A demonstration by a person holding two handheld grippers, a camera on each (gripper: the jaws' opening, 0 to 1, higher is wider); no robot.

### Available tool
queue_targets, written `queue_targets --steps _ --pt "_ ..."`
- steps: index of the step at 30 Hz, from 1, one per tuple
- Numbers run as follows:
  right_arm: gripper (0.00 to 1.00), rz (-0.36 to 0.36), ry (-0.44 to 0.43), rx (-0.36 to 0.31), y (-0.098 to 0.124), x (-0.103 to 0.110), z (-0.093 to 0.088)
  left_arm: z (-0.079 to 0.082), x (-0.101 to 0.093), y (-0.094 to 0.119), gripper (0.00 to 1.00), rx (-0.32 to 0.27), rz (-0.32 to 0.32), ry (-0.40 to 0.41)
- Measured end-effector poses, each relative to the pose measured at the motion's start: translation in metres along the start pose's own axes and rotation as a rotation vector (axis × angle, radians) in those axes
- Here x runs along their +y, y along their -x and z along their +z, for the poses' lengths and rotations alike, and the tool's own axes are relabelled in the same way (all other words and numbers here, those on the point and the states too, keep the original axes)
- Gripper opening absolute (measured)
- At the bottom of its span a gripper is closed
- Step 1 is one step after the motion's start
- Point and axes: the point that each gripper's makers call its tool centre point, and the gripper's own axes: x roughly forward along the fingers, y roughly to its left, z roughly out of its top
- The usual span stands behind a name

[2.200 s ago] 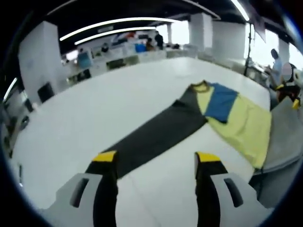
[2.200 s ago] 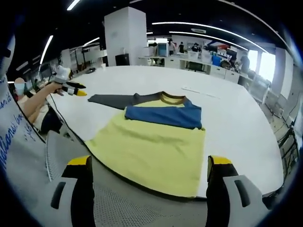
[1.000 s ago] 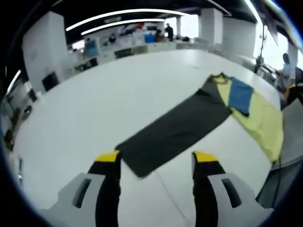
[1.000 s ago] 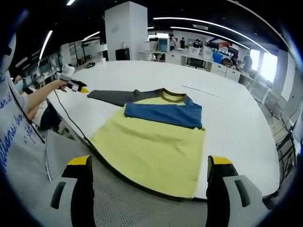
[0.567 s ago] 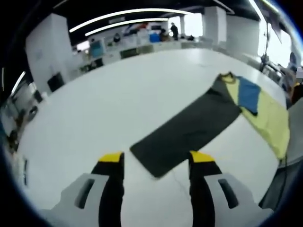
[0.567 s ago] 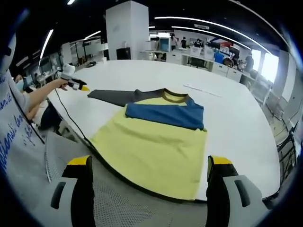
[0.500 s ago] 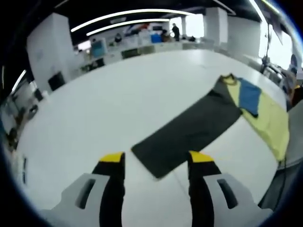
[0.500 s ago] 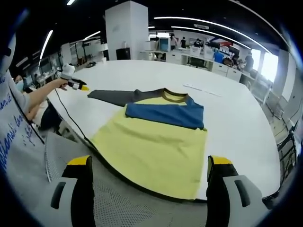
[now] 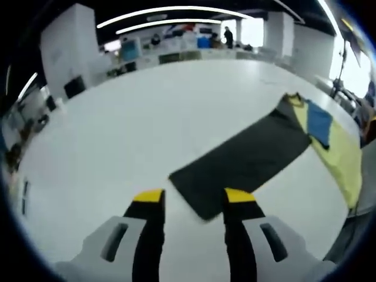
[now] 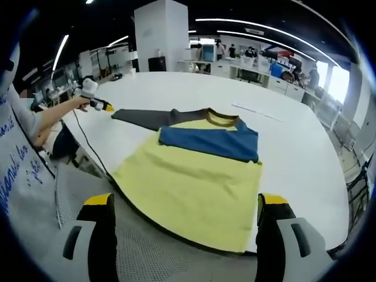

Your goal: Fold the garment on the visible template until the final outline fits inside the template.

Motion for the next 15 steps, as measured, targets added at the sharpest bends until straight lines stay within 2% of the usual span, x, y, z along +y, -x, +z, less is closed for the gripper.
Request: queue_targets --steps 6,10,15 --pt "1.0 -0.007 -0.009 0.008 0.0 -0.004 -0.001 -0.008 0.001 -0.012 0.21 0.045 -0.013 0.046" --pt "1.0 -0.008 -0.013 0.008 -0.001 -0.005 -0.001 -0.011 0.006 -0.018 0.21 0.055 0.008 0.069" --pt "1.0 -0.003 -0.01 0.015 -0.004 -0.005 -0.001 -0.018 0.004 -0.026 0.2 0.09 -0.004 0.106"
